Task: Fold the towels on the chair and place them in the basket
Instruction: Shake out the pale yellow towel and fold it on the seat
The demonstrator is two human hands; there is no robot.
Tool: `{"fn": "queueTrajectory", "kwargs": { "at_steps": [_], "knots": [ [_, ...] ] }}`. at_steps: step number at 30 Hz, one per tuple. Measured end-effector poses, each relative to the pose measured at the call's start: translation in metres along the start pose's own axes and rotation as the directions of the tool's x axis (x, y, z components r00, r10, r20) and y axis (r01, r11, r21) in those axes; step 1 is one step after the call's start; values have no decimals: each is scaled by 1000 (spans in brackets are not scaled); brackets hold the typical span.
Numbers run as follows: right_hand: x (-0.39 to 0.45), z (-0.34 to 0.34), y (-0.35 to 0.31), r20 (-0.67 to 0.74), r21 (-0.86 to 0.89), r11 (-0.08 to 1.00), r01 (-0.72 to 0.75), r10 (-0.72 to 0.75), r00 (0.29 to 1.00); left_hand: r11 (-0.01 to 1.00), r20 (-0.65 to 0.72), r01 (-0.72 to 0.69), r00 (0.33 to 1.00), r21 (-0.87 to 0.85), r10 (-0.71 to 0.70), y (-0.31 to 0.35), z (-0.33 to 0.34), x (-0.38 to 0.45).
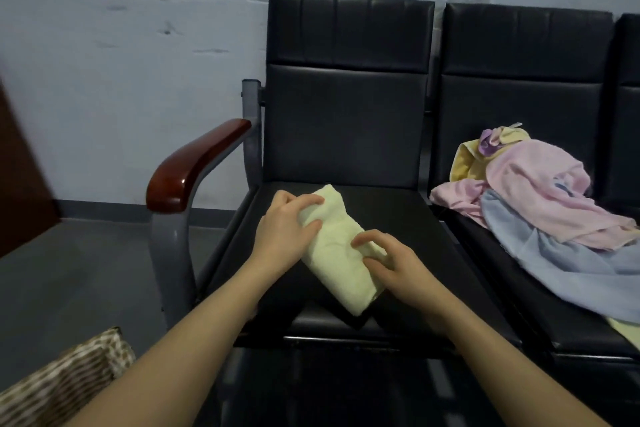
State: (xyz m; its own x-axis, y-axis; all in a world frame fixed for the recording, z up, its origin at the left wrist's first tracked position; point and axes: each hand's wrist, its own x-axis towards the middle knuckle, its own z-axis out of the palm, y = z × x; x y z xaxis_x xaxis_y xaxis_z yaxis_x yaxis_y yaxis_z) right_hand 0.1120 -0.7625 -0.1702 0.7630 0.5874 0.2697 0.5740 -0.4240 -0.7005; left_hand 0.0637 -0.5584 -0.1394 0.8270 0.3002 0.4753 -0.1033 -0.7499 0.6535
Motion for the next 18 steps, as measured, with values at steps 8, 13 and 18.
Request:
{"fn": "queueTrajectory", "kwargs": {
  "at_steps": [8, 13, 18],
  "knots": [
    [21, 27, -78, -36, 152, 963, 221, -218, 975, 994, -207, -45, 976, 95, 64, 2, -96, -20],
    [45, 84, -138, 34, 195, 916, 350, -363, 931, 988, -351, 53, 936, 144, 1, -42, -168, -48],
    [64, 175, -179, 192, 182, 890, 418, -449, 873, 960, -421, 222, 897, 172, -132, -109, -225, -92]
  ]
}}
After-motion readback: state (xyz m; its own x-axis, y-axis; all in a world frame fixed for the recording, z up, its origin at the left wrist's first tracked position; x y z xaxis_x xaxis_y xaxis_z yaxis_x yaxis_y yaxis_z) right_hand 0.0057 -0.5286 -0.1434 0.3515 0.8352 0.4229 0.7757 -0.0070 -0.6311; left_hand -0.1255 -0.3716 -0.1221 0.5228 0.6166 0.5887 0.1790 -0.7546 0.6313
